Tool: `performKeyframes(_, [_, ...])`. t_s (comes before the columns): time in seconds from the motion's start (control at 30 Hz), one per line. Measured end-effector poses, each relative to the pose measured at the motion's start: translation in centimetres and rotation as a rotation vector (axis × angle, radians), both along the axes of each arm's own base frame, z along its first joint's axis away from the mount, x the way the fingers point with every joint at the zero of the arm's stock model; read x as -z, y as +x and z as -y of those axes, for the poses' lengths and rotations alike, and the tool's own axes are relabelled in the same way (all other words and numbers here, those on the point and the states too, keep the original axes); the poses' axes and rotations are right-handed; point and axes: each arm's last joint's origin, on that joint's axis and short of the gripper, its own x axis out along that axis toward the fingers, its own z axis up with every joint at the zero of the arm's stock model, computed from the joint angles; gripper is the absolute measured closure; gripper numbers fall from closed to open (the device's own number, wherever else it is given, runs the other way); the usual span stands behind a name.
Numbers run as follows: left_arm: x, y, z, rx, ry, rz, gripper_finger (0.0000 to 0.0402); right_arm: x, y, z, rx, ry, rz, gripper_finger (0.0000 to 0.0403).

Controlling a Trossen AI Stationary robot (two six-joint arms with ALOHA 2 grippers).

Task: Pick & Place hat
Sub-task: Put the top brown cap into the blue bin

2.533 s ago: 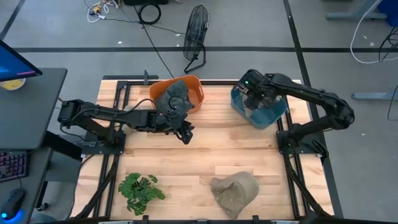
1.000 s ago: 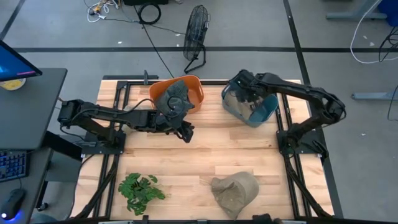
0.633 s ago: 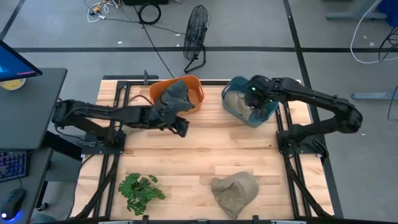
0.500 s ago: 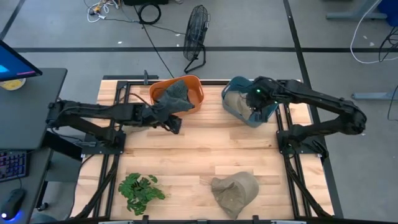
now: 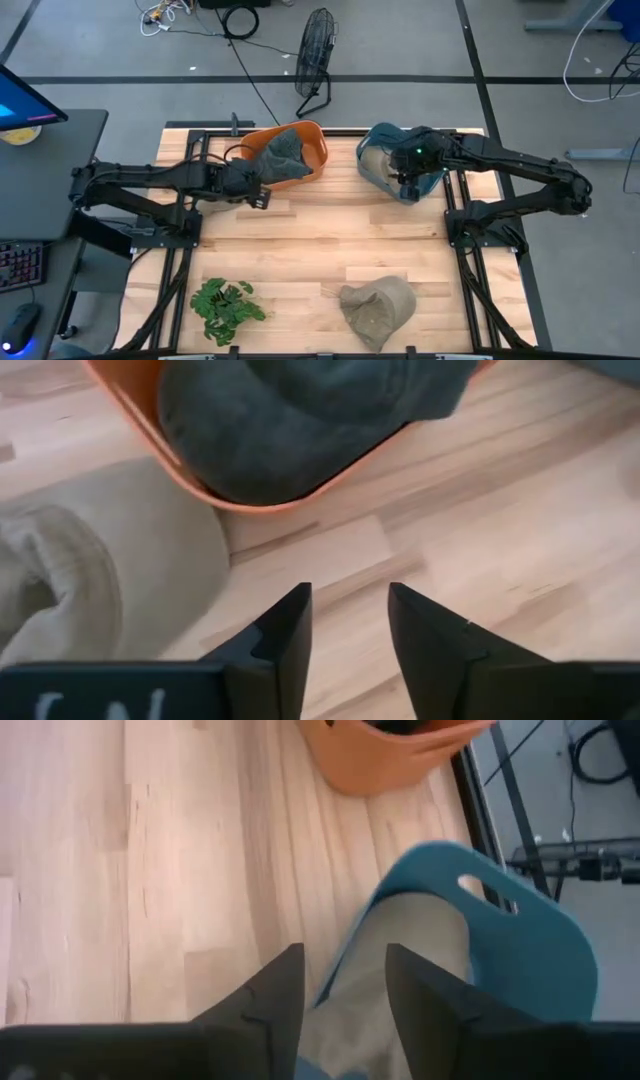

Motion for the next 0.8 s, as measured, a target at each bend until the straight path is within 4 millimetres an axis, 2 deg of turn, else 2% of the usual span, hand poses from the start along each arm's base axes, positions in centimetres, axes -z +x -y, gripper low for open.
performKeyframes(0.3, [0.6,-1.5,0.2,0.000,-0.073,-0.162,0.0178,0.0,0.1,-0.2,0.009,0.010,0.014,0.0254])
performKeyframes(0.5, [0.9,-2.2,0.3,-0.116,-0.111,-0.189,0.0159,-0.1,0.2,-0.2,0.012,0.013,0.016,0.0254])
performKeyframes(0.63, [2.5,-2.3,0.3,-0.208,-0.139,-0.168,0.0163,0.0,0.2,-0.2,0.012,0.013,0.016,0.0254])
performKeyframes(0.8, [5.6,-2.2,0.4,-0.230,-0.185,-0.137,0.0165,0.0,0.2,-0.2,0.009,0.012,0.015,0.0254])
